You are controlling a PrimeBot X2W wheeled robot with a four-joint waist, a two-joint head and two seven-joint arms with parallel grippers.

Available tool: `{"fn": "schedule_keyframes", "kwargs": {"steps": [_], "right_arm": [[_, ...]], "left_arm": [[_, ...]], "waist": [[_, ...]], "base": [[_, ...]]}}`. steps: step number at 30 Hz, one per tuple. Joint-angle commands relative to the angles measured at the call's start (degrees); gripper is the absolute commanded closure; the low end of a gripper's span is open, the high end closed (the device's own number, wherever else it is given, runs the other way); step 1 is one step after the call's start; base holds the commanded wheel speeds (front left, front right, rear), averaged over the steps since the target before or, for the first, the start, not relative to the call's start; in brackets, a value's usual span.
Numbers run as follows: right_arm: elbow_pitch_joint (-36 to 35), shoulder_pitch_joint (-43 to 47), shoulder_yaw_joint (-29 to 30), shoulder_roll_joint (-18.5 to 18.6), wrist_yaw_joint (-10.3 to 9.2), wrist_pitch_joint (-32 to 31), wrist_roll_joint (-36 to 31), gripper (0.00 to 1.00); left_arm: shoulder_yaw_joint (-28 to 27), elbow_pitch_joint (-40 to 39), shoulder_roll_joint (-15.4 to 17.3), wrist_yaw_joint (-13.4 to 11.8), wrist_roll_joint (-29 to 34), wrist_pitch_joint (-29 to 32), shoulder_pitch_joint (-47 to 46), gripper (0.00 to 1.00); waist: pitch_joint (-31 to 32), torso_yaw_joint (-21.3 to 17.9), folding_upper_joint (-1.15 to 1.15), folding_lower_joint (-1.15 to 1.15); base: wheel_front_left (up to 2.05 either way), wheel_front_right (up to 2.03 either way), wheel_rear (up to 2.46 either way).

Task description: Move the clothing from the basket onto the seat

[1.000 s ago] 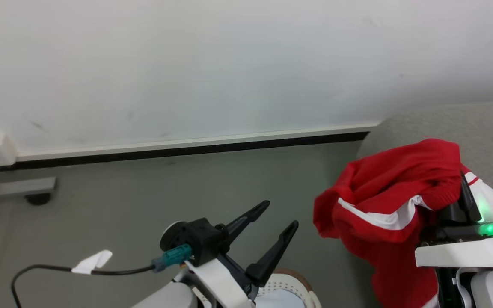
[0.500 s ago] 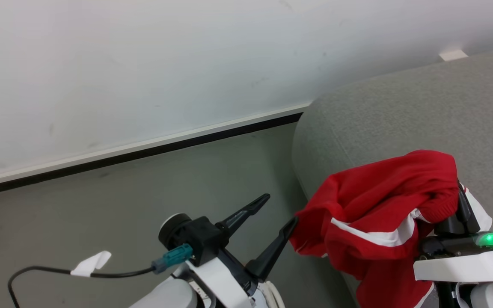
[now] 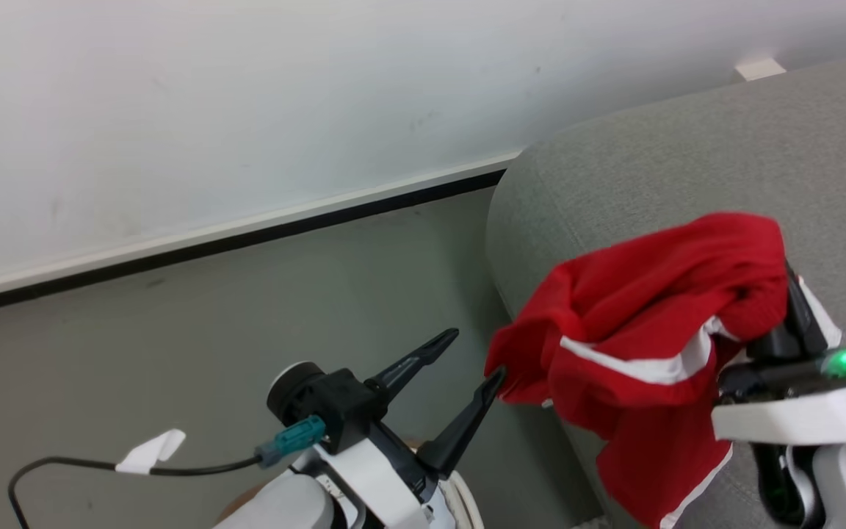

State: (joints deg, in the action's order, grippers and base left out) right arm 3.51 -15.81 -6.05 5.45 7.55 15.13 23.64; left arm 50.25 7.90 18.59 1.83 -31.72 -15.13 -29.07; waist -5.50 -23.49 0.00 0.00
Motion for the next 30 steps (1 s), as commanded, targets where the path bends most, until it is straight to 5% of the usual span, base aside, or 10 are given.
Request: {"fn": "schedule_keyframes", "kwargs": {"steps": [1,11,22,30], "right_arm": [[0.77,-2.95,-0.01,1.39,-0.12,0.03,-0.55,1.0],[6.67,-20.75,2.65,9.39,-0.12,-3.01,-5.47,1.0],[12.24,-35.7,15.66,13.43,-0.12,-9.08,-7.34,1.0],[10.13,-45.57,25.94,15.58,-0.12,-14.19,-10.49,1.0]], "left_arm": [[-0.48,-0.31,0.72,0.42,1.27,-0.02,-0.4,0.0],[-1.06,-5.68,6.9,2.07,2.67,1.48,-2.92,0.0],[-4.04,-14.0,14.23,2.37,3.0,4.42,-6.03,0.0],[-7.5,-20.62,21.32,1.64,2.48,7.31,-7.15,0.0]], "waist": [[-1.78,1.23,0.0,0.0],[-12.34,4.77,0.0,0.0],[-24.05,7.05,0.0,0.0],[-34.57,6.84,0.0,0.0]], "base": [[0.0,0.0,0.0],[0.0,0.0,0.0],[0.0,0.0,0.0],[0.0,0.0,0.0]]}}
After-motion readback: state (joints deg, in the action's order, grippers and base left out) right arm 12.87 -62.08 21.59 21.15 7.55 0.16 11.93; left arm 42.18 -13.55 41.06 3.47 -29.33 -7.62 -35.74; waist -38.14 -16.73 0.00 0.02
